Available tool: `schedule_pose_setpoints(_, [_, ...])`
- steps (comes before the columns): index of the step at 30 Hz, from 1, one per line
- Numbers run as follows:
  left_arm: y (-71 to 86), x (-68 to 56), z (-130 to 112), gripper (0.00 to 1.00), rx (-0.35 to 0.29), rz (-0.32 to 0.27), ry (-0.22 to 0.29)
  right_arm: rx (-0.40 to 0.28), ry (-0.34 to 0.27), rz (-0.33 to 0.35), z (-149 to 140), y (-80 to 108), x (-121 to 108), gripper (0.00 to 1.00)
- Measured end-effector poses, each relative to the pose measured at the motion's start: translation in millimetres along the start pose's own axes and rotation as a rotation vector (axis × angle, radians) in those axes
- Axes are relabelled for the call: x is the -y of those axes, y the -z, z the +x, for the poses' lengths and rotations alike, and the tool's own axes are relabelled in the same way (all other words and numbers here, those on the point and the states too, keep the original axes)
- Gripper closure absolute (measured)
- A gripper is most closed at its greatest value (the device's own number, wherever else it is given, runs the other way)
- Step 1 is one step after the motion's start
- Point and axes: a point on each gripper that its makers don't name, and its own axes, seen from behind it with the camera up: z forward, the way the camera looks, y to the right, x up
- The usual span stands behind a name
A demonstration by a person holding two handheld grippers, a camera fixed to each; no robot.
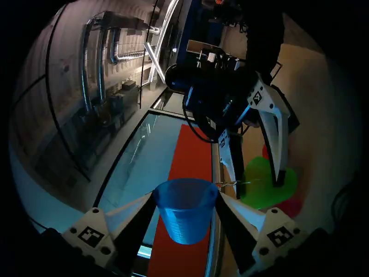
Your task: Pour water
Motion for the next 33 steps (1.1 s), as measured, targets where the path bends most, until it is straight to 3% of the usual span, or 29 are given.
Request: schedule_pose_setpoints(33, [-0.1, 4.0, 6.3, 0.13, 0.004, 0.006, -0.101, -0.002, 0.007, -0.006, 0.2, 2.0, -2.0, 0.05])
